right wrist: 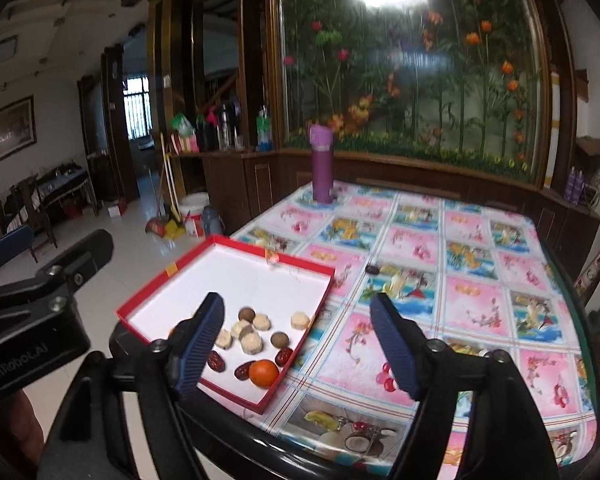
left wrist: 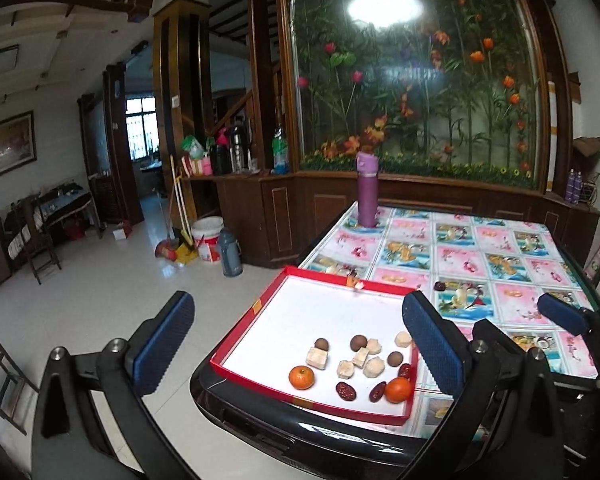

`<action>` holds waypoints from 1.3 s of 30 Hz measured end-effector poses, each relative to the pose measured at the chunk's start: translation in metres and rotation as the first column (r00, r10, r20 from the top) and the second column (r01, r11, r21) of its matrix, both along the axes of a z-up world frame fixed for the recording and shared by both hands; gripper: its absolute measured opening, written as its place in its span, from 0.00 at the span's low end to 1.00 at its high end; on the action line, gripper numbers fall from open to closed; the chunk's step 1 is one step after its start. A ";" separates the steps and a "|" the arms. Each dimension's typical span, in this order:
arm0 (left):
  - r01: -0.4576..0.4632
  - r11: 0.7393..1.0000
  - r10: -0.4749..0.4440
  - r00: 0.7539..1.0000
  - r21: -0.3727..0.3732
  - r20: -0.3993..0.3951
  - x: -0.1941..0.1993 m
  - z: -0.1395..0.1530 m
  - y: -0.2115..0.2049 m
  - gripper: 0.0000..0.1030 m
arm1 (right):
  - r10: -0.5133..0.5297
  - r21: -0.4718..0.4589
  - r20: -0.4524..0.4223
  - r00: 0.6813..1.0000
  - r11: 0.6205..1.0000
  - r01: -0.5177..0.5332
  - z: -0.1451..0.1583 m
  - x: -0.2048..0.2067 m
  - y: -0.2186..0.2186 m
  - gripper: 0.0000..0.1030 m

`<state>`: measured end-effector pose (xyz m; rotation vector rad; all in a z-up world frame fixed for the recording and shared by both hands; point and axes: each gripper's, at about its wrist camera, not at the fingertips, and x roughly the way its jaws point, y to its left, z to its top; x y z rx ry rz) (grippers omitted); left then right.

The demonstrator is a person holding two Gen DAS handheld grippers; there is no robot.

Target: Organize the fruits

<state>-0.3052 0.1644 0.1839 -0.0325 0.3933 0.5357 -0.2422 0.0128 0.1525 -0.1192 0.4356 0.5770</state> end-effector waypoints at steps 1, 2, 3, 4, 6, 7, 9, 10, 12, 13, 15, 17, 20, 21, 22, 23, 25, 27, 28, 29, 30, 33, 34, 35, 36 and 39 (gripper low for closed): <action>0.001 1.000 -0.001 1.000 0.008 0.006 -0.004 0.002 -0.002 1.00 | 0.000 0.003 0.013 1.000 1.000 0.000 0.002 -0.004 -0.001 0.78; 0.001 1.000 -0.001 1.000 0.012 0.008 -0.007 0.003 -0.005 1.00 | 0.002 0.003 0.025 1.000 1.000 -0.002 0.005 -0.008 -0.002 0.78; 0.006 1.000 -0.006 1.000 0.014 0.008 -0.010 0.004 -0.007 1.00 | 0.002 0.002 0.032 0.999 1.000 -0.002 0.007 -0.011 -0.003 0.78; 0.008 1.000 -0.008 1.000 0.015 0.005 -0.012 0.004 -0.008 1.00 | -0.001 0.003 0.035 0.999 1.000 0.001 0.008 -0.013 -0.004 0.78; 0.007 1.000 -0.007 1.000 0.011 0.006 -0.015 0.004 -0.010 1.00 | -0.008 0.000 0.039 0.999 1.000 0.008 0.009 -0.019 -0.007 0.78; -0.002 1.000 0.002 1.000 0.010 0.009 -0.018 0.004 -0.009 1.00 | -0.009 0.002 0.039 0.999 1.000 0.009 0.009 -0.020 -0.008 0.78; -0.020 1.000 0.020 1.000 0.004 0.012 -0.022 0.004 -0.009 1.00 | -0.003 0.013 0.041 0.999 1.000 0.002 0.009 -0.025 -0.010 0.78; -0.030 1.000 0.030 0.999 0.005 0.012 -0.024 0.004 -0.008 1.00 | -0.004 0.014 0.044 0.999 1.000 0.003 0.009 -0.027 -0.010 0.78; -0.046 0.999 0.046 0.999 0.008 0.010 -0.028 0.005 -0.007 1.00 | -0.007 0.013 0.052 0.999 1.000 0.006 0.010 -0.031 -0.009 0.78; -0.051 0.999 0.051 0.999 0.010 0.010 -0.029 0.005 -0.007 1.00 | -0.007 0.012 0.057 0.998 1.000 0.007 0.011 -0.032 -0.009 0.78; -0.060 0.998 0.060 0.998 0.015 0.014 -0.033 0.006 -0.005 1.00 | -0.010 0.021 0.065 0.998 1.000 0.009 0.012 -0.033 -0.009 0.78; -0.071 0.997 0.071 0.997 0.019 0.014 -0.037 0.006 -0.003 1.00 | -0.012 0.035 0.069 0.998 0.999 0.010 0.014 -0.034 -0.010 0.78; -0.075 0.997 0.075 0.997 0.020 0.011 -0.040 0.005 -0.001 1.00 | -0.020 0.051 0.071 0.997 0.999 0.016 0.015 -0.036 -0.013 0.78; -0.076 0.997 0.076 0.997 0.021 0.010 -0.040 0.005 -0.001 1.00 | -0.019 0.053 0.071 0.997 0.998 0.015 0.015 -0.037 -0.014 0.78; -0.078 0.997 0.077 0.997 0.021 0.011 -0.041 0.005 -0.001 1.00 | -0.020 0.054 0.070 0.997 0.998 0.016 0.015 -0.037 -0.014 0.78; -0.081 0.996 0.081 0.997 0.023 0.013 -0.041 0.005 0.000 1.00 | -0.020 0.054 0.070 0.997 0.998 0.017 0.015 -0.037 -0.014 0.78; -0.092 0.995 0.092 0.996 0.023 0.013 -0.043 0.005 0.002 1.00 | -0.020 0.050 0.070 0.997 0.999 0.016 0.015 -0.038 -0.015 0.78; -0.096 0.995 0.095 0.995 0.017 0.015 -0.046 0.005 0.003 1.00 | -0.020 0.046 0.071 0.997 0.999 0.017 0.014 -0.039 -0.014 0.78; -0.094 0.995 0.094 0.995 0.014 0.016 -0.047 0.005 0.003 1.00 | -0.020 0.045 0.072 0.997 0.999 0.016 0.015 -0.039 -0.014 0.78; -0.095 0.995 0.095 0.995 0.013 0.016 -0.047 0.005 0.003 1.00 | -0.020 0.046 0.071 0.997 0.999 0.017 0.014 -0.039 -0.014 0.78; -0.097 0.995 0.097 0.995 0.014 0.016 -0.047 0.005 0.003 1.00 | -0.021 0.046 0.073 0.997 0.999 0.018 0.014 -0.039 -0.014 0.78; -0.108 0.994 0.108 0.994 0.012 0.027 -0.052 0.004 0.003 1.00 | -0.017 0.039 0.070 0.997 0.999 0.014 0.014 -0.039 -0.013 0.78; -0.110 0.994 0.110 0.993 0.009 0.030 -0.053 0.005 0.003 1.00 | -0.016 0.039 0.069 0.997 0.999 0.014 0.014 -0.039 -0.013 0.78; -0.114 0.994 0.113 0.993 0.005 0.032 -0.055 0.005 0.004 1.00 | -0.014 0.040 0.069 0.998 0.999 0.011 0.014 -0.039 -0.013 0.78; -0.117 0.993 0.117 0.992 0.002 0.038 -0.056 0.005 0.005 1.00 | -0.013 0.039 0.070 0.997 0.999 0.011 0.013 -0.040 -0.012 0.78; -0.118 0.993 0.118 0.992 -0.006 0.046 -0.059 0.006 0.006 1.00 | -0.012 0.030 0.076 0.997 0.999 0.009 0.013 -0.043 -0.011 0.78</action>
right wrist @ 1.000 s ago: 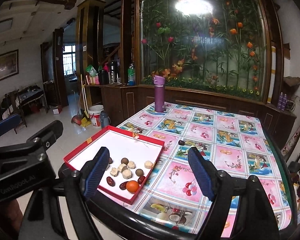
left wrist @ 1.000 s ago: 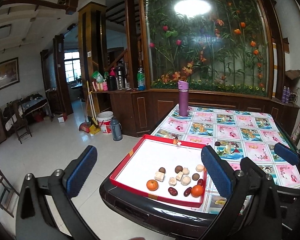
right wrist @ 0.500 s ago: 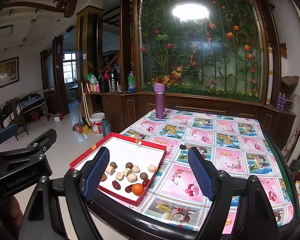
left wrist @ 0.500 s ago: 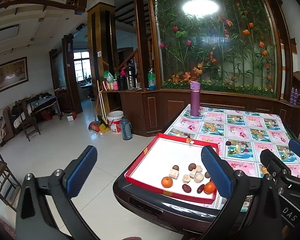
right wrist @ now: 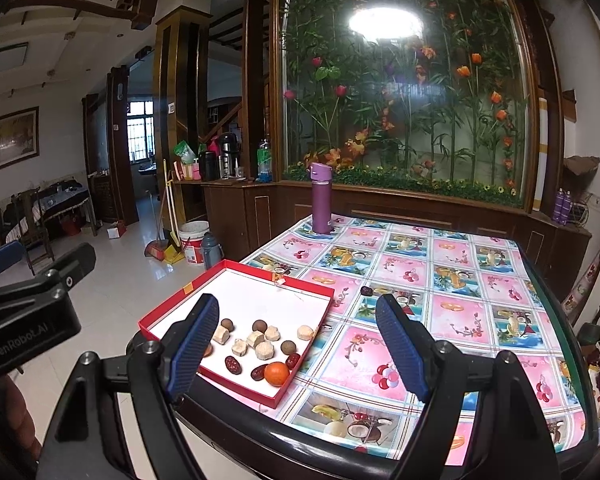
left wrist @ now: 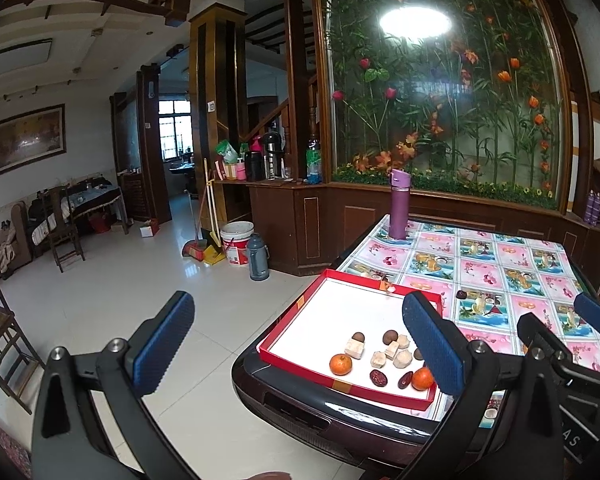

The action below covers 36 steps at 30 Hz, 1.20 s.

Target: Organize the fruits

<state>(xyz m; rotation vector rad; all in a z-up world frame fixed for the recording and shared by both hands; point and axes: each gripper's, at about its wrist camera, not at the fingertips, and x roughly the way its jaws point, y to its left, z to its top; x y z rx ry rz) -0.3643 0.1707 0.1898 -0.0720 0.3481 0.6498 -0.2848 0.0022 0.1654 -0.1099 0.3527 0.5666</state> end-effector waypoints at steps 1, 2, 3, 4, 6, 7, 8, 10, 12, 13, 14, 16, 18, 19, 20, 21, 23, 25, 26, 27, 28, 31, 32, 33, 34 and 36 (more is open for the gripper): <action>-0.002 1.000 0.002 1.000 -0.003 0.003 -0.001 0.000 0.001 1.00 | 0.001 -0.001 0.001 1.000 1.000 -0.001 0.000 0.000 0.000 0.78; -0.002 1.000 0.002 1.000 -0.005 0.007 -0.002 0.000 0.001 1.00 | 0.001 -0.001 -0.001 1.000 1.000 -0.001 0.000 0.000 0.000 0.78; -0.001 1.000 0.001 1.000 -0.007 0.008 -0.001 0.001 0.001 1.00 | 0.004 -0.002 -0.003 1.000 1.000 -0.004 0.000 -0.001 0.000 0.78; -0.001 1.000 0.001 1.000 -0.012 0.008 -0.002 0.001 0.002 1.00 | 0.005 -0.002 -0.003 1.000 1.000 -0.005 0.000 -0.001 0.001 0.78; -0.005 1.000 0.005 1.000 -0.015 0.010 -0.003 0.001 0.002 1.00 | 0.003 -0.004 -0.001 1.000 1.000 -0.003 0.000 -0.001 0.001 0.78; -0.001 1.000 0.001 1.000 -0.014 0.010 -0.003 0.001 0.003 1.00 | 0.003 -0.005 -0.002 1.000 1.000 -0.003 0.000 -0.001 0.001 0.78; -0.001 1.000 0.001 1.000 -0.016 0.010 -0.003 0.001 0.003 1.00 | 0.005 -0.007 -0.003 1.000 1.000 -0.005 0.000 -0.001 0.001 0.78; -0.004 1.000 0.004 1.000 -0.017 0.008 -0.003 0.001 0.003 1.00 | 0.006 -0.007 -0.005 1.000 1.000 -0.006 0.000 -0.002 0.002 0.78; -0.002 1.000 0.003 1.000 -0.015 0.007 -0.003 0.000 0.003 1.00 | 0.008 -0.009 -0.007 1.000 1.000 -0.008 0.000 -0.002 0.002 0.78; -0.003 1.000 0.003 1.000 -0.016 0.004 -0.003 0.000 0.003 1.00 | 0.008 -0.010 -0.007 1.000 1.000 -0.008 -0.001 -0.002 0.003 0.78; -0.002 1.000 0.003 1.000 -0.017 0.004 -0.003 0.000 0.003 1.00 | 0.008 -0.008 -0.006 1.000 1.000 -0.008 -0.001 -0.002 0.003 0.78; 0.000 1.000 0.000 1.000 -0.016 0.000 -0.003 -0.001 0.003 1.00 | 0.009 -0.009 -0.008 1.000 1.000 -0.009 -0.001 -0.002 0.003 0.78; 0.000 1.000 0.000 1.000 -0.017 -0.005 -0.002 -0.002 0.003 1.00 | 0.009 -0.012 -0.007 1.000 1.000 -0.009 -0.001 -0.002 0.004 0.78; 0.001 1.000 -0.001 1.000 -0.015 -0.004 -0.003 -0.002 0.003 1.00 | 0.009 -0.012 -0.007 1.000 1.000 -0.009 -0.001 -0.002 0.005 0.78; 0.002 1.000 -0.002 1.000 -0.016 -0.002 -0.002 -0.002 0.003 1.00 | 0.008 -0.014 -0.007 1.000 1.000 -0.008 -0.001 -0.002 0.005 0.78; 0.004 1.000 -0.004 1.000 -0.017 -0.003 -0.002 -0.002 0.003 1.00 | 0.008 -0.011 -0.008 1.000 1.000 -0.009 -0.001 -0.002 0.004 0.78; 0.004 1.000 -0.004 1.000 -0.017 -0.004 -0.001 -0.003 0.003 1.00 | 0.009 -0.010 -0.008 1.000 1.000 -0.009 -0.001 -0.002 0.005 0.78; 0.004 1.000 -0.004 1.000 -0.016 -0.005 -0.001 -0.003 0.003 1.00 | 0.009 -0.011 -0.009 1.000 1.000 -0.009 -0.001 -0.002 0.004 0.78; 0.004 1.000 -0.004 1.000 -0.017 -0.005 -0.001 -0.003 0.003 1.00 | 0.010 -0.010 -0.009 1.000 1.000 -0.010 -0.001 -0.002 0.004 0.78; 0.005 1.000 -0.005 1.000 -0.017 -0.004 -0.001 -0.003 0.003 1.00 | 0.010 -0.010 -0.009 1.000 1.000 -0.010 -0.001 -0.002 0.004 0.78; 0.006 1.000 -0.006 1.000 -0.018 -0.004 -0.001 -0.003 0.003 1.00 | 0.010 -0.010 -0.010 1.000 1.000 -0.010 -0.001 -0.002 0.005 0.78; 0.007 1.000 -0.007 1.000 -0.018 -0.005 -0.001 -0.004 0.003 1.00 | 0.008 -0.013 -0.007 1.000 1.000 -0.008 -0.001 -0.002 0.005 0.78; 0.007 1.000 -0.007 1.000 -0.018 -0.006 -0.001 -0.004 0.002 1.00 | 0.007 -0.015 -0.007 1.000 1.000 -0.007 -0.001 -0.002 0.005 0.78; 0.008 1.000 -0.008 1.000 -0.018 -0.006 -0.001 -0.004 0.002 1.00 | 0.008 -0.014 -0.009 1.000 1.000 -0.008 -0.002 -0.002 0.005 0.78; 0.009 1.000 -0.009 1.000 -0.016 -0.007 -0.001 -0.005 0.002 1.00 | 0.007 -0.013 -0.009 1.000 1.000 -0.008 -0.002 -0.002 0.005 0.78; 0.012 1.000 -0.012 1.000 -0.013 -0.008 -0.001 -0.005 0.000 1.00 | 0.007 -0.010 -0.012 1.000 1.000 -0.007 -0.005 -0.001 0.004 0.78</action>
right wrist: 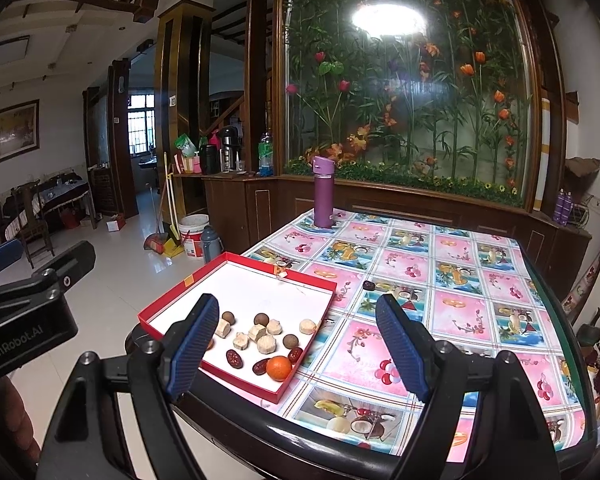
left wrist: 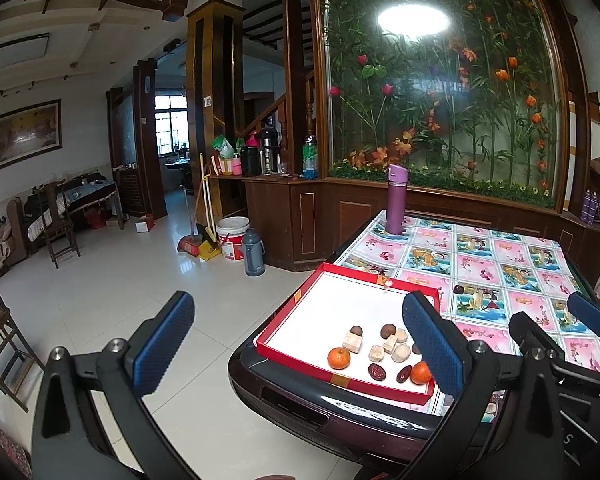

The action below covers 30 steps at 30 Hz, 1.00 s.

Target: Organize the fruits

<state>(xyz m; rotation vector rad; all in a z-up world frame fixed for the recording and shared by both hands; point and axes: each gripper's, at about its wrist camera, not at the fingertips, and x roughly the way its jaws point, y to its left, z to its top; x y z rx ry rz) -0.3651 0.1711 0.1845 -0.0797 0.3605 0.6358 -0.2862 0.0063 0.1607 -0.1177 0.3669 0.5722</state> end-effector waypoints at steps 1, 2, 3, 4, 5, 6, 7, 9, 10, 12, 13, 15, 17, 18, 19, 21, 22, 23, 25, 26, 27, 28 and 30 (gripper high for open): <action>0.001 1.000 -0.001 1.000 -0.001 0.000 0.000 -0.001 -0.001 1.00 | -0.001 -0.002 0.000 1.000 1.000 0.001 0.000 0.000 0.000 0.78; -0.001 1.000 0.001 1.000 -0.002 0.001 0.000 0.000 0.000 1.00 | -0.002 -0.003 0.000 1.000 1.000 0.002 -0.001 0.000 0.000 0.78; -0.001 1.000 0.001 1.000 -0.001 0.002 0.000 0.000 0.000 1.00 | -0.004 -0.003 0.001 1.000 1.000 0.004 -0.003 0.000 -0.001 0.78; -0.001 1.000 0.001 1.000 0.000 0.002 0.000 0.000 -0.001 1.00 | -0.003 -0.002 0.001 1.000 1.000 0.003 -0.002 0.000 -0.001 0.78; -0.001 1.000 0.001 1.000 0.000 0.002 0.000 0.000 -0.001 1.00 | -0.003 -0.002 0.002 1.000 1.000 0.003 -0.003 0.000 -0.001 0.78; -0.001 1.000 0.001 1.000 -0.001 0.002 0.000 0.000 -0.001 1.00 | -0.003 -0.003 0.002 1.000 1.000 0.003 -0.003 -0.001 -0.002 0.78; -0.002 1.000 0.002 1.000 -0.001 0.003 0.000 0.000 -0.001 1.00 | -0.003 -0.003 0.003 1.000 1.000 0.003 -0.003 -0.001 -0.001 0.78; -0.001 1.000 0.001 1.000 0.000 0.005 0.001 0.000 -0.003 1.00 | -0.003 -0.003 0.006 1.000 1.000 0.003 -0.004 -0.002 -0.003 0.78; 0.000 1.000 0.000 1.000 -0.001 0.003 0.001 0.000 -0.002 1.00 | -0.003 -0.004 0.007 1.000 1.000 0.003 -0.004 -0.002 -0.003 0.78; -0.001 1.000 0.001 1.000 0.001 0.004 0.001 0.000 -0.002 1.00 | -0.004 -0.003 0.008 1.000 1.000 0.004 -0.004 -0.002 -0.003 0.78; -0.001 1.000 0.001 1.000 0.000 0.004 0.001 0.000 -0.002 1.00 | -0.004 -0.003 0.007 1.000 1.000 0.004 -0.004 -0.002 -0.002 0.78; 0.000 1.000 0.000 1.000 -0.002 0.004 0.001 -0.001 -0.002 1.00 | -0.004 -0.002 0.007 1.000 1.000 0.004 -0.004 -0.002 -0.002 0.78; 0.002 1.000 -0.002 1.000 -0.001 0.003 0.001 -0.001 -0.002 1.00 | -0.003 -0.002 0.006 1.000 1.000 0.003 -0.004 -0.002 -0.002 0.78; 0.002 1.000 -0.002 1.000 -0.001 0.002 0.001 -0.001 -0.003 1.00 | -0.004 -0.003 0.006 1.000 1.000 0.004 -0.004 -0.002 -0.003 0.78; 0.002 1.000 -0.002 1.000 0.001 0.002 0.001 0.000 -0.004 1.00 | -0.003 -0.003 0.005 1.000 1.000 0.003 -0.004 -0.002 -0.003 0.78; 0.005 1.000 -0.005 1.000 0.002 -0.001 0.002 0.000 -0.004 1.00 | -0.002 -0.002 0.005 1.000 1.000 0.002 -0.004 -0.002 -0.002 0.78; 0.006 1.000 -0.006 1.000 0.002 -0.001 0.002 0.000 -0.004 1.00 | -0.003 -0.002 0.006 1.000 1.000 0.003 -0.004 -0.002 -0.003 0.78; 0.007 1.000 -0.007 1.000 0.002 -0.001 0.002 0.000 -0.005 1.00 | -0.004 -0.002 0.007 1.000 1.000 0.004 -0.005 -0.003 -0.003 0.78; 0.008 1.000 -0.008 1.000 0.001 -0.002 0.003 0.000 -0.006 1.00 | -0.004 -0.004 0.006 1.000 1.000 0.004 -0.005 -0.002 -0.003 0.78; 0.006 1.000 -0.006 1.000 0.002 -0.001 0.003 0.000 -0.005 1.00 | -0.003 -0.003 0.004 1.000 1.000 0.003 -0.005 -0.002 -0.003 0.78; 0.005 1.000 -0.005 1.000 0.004 -0.001 0.002 0.000 -0.005 1.00 | -0.003 -0.003 0.005 1.000 1.000 0.003 -0.005 -0.002 -0.003 0.78; 0.006 1.000 -0.006 1.000 0.004 -0.001 0.003 0.000 -0.006 1.00 | -0.005 -0.002 0.004 1.000 1.000 0.005 -0.004 -0.002 -0.003 0.78; 0.007 1.000 -0.007 1.000 0.001 0.000 0.003 0.000 -0.005 1.00 | -0.006 -0.002 0.003 1.000 1.000 0.006 -0.003 -0.003 -0.003 0.78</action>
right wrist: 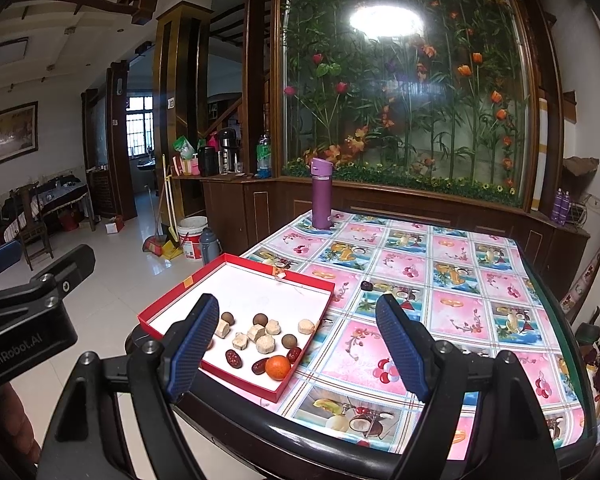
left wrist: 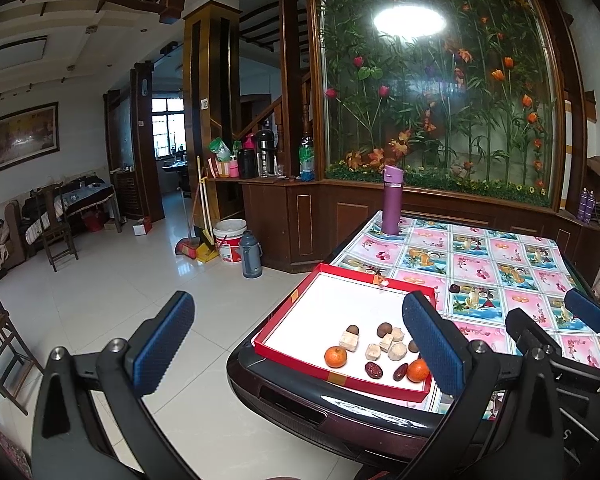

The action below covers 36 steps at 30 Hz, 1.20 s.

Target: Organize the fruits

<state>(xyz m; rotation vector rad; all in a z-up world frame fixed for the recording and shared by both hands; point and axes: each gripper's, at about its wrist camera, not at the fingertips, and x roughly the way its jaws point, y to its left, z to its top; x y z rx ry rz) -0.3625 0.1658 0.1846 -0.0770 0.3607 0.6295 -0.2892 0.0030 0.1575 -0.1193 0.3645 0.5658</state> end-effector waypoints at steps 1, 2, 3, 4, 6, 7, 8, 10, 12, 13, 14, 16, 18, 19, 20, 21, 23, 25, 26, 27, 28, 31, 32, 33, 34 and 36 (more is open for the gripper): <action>-0.002 1.000 0.002 1.000 -0.001 0.001 0.001 0.000 -0.001 1.00 | 0.000 0.000 -0.001 1.000 1.000 0.000 0.000 0.000 0.000 0.78; -0.001 1.000 0.001 1.000 0.000 -0.001 0.000 0.000 0.000 1.00 | 0.001 -0.001 -0.001 1.000 1.000 -0.001 0.000 0.000 0.000 0.78; 0.001 1.000 -0.001 1.000 0.000 -0.001 0.000 0.000 0.000 1.00 | 0.001 -0.003 -0.002 1.000 1.000 -0.001 0.001 -0.001 -0.001 0.78; 0.001 1.000 -0.001 1.000 -0.001 -0.002 0.000 0.000 0.000 1.00 | 0.000 -0.004 -0.002 1.000 1.000 0.000 0.001 -0.001 -0.001 0.78; 0.000 1.000 0.000 1.000 0.002 -0.001 0.000 0.000 0.000 1.00 | 0.000 -0.004 -0.001 1.000 1.000 0.000 0.001 -0.001 -0.001 0.78; 0.000 1.000 0.000 1.000 0.001 -0.001 0.000 0.000 0.000 1.00 | 0.000 -0.004 -0.001 1.000 1.000 0.000 0.001 -0.001 -0.001 0.78; 0.000 1.000 0.000 1.000 -0.001 -0.001 0.000 0.000 0.000 1.00 | -0.001 -0.004 -0.001 1.000 1.000 0.001 0.001 -0.001 -0.001 0.78; 0.000 1.000 0.000 1.000 -0.001 -0.001 0.000 0.000 0.000 1.00 | -0.001 -0.005 -0.004 1.000 1.000 0.001 0.001 -0.001 -0.001 0.78; 0.001 1.000 -0.001 1.000 0.000 -0.001 0.000 0.000 0.000 1.00 | -0.001 -0.007 -0.009 1.000 1.000 0.001 0.000 -0.001 -0.002 0.78; 0.001 1.000 -0.001 1.000 -0.001 -0.002 0.001 -0.001 -0.001 1.00 | -0.002 -0.008 -0.011 1.000 1.000 0.002 0.001 -0.001 -0.002 0.78; 0.000 1.000 0.000 1.000 0.001 -0.001 0.000 0.000 0.000 1.00 | -0.002 -0.009 -0.011 1.000 1.000 0.002 0.001 -0.001 -0.003 0.78; -0.001 1.000 0.001 1.000 0.001 -0.001 0.000 0.000 0.000 1.00 | -0.003 -0.010 -0.012 1.000 1.000 0.002 0.001 -0.001 -0.002 0.78; 0.001 1.000 -0.001 1.000 -0.002 -0.002 0.000 0.000 0.000 1.00 | -0.003 -0.009 -0.011 1.000 1.000 0.003 0.001 0.000 -0.002 0.78; 0.003 1.000 -0.003 1.000 -0.003 -0.002 0.000 0.000 -0.002 1.00 | -0.004 -0.008 -0.011 1.000 1.000 0.004 0.001 -0.001 -0.002 0.78; 0.004 1.000 -0.004 1.000 -0.002 -0.002 0.000 0.000 -0.004 1.00 | -0.002 -0.008 -0.012 1.000 1.000 0.002 0.001 0.000 -0.001 0.78; 0.004 1.000 -0.004 1.000 -0.002 -0.002 0.001 0.000 -0.004 1.00 | -0.002 -0.009 -0.012 1.000 1.000 0.002 0.001 0.000 -0.001 0.78; 0.005 1.000 -0.005 1.000 -0.002 -0.003 0.001 0.000 -0.004 1.00 | -0.003 -0.008 -0.011 1.000 1.000 0.003 0.001 -0.001 -0.002 0.78; 0.005 1.000 -0.005 1.000 -0.003 -0.001 0.001 0.000 -0.004 1.00 | -0.002 -0.010 -0.011 1.000 1.000 0.002 0.001 -0.001 -0.002 0.78; 0.006 1.000 -0.006 1.000 -0.003 -0.001 0.001 0.000 -0.006 1.00 | -0.001 -0.011 -0.011 1.000 1.000 0.001 0.001 -0.001 -0.002 0.78; 0.008 1.000 -0.008 1.000 -0.002 -0.001 0.001 0.000 -0.008 1.00 | -0.002 -0.010 -0.010 1.000 1.000 0.002 0.001 0.000 -0.002 0.78; 0.008 1.000 -0.008 1.000 -0.002 -0.001 0.001 0.000 -0.008 1.00 | -0.003 -0.009 -0.010 1.000 1.000 0.003 0.001 0.000 -0.002 0.78; 0.009 1.000 -0.009 1.000 -0.002 0.000 0.001 -0.001 -0.008 1.00 | -0.003 -0.010 -0.010 1.000 1.000 0.003 0.001 0.000 -0.002 0.78; 0.011 1.000 -0.011 1.000 -0.003 0.000 0.001 0.000 -0.009 1.00 | -0.004 -0.009 -0.009 1.000 1.000 0.003 0.001 0.000 -0.001 0.78; 0.013 1.000 -0.013 1.000 -0.003 0.000 0.002 0.000 -0.010 1.00 | -0.004 -0.010 -0.009 1.000 1.000 0.003 0.001 0.000 -0.002 0.78; 0.014 1.000 -0.014 1.000 -0.002 0.000 0.002 0.000 -0.012 1.00 | -0.003 -0.010 -0.011 1.000 1.000 0.003 0.001 0.000 -0.001 0.78; 0.016 1.000 -0.016 1.000 0.000 -0.002 0.002 0.000 -0.012 1.00 | -0.003 -0.009 -0.010 1.000 1.000 0.003 0.001 0.000 -0.002 0.78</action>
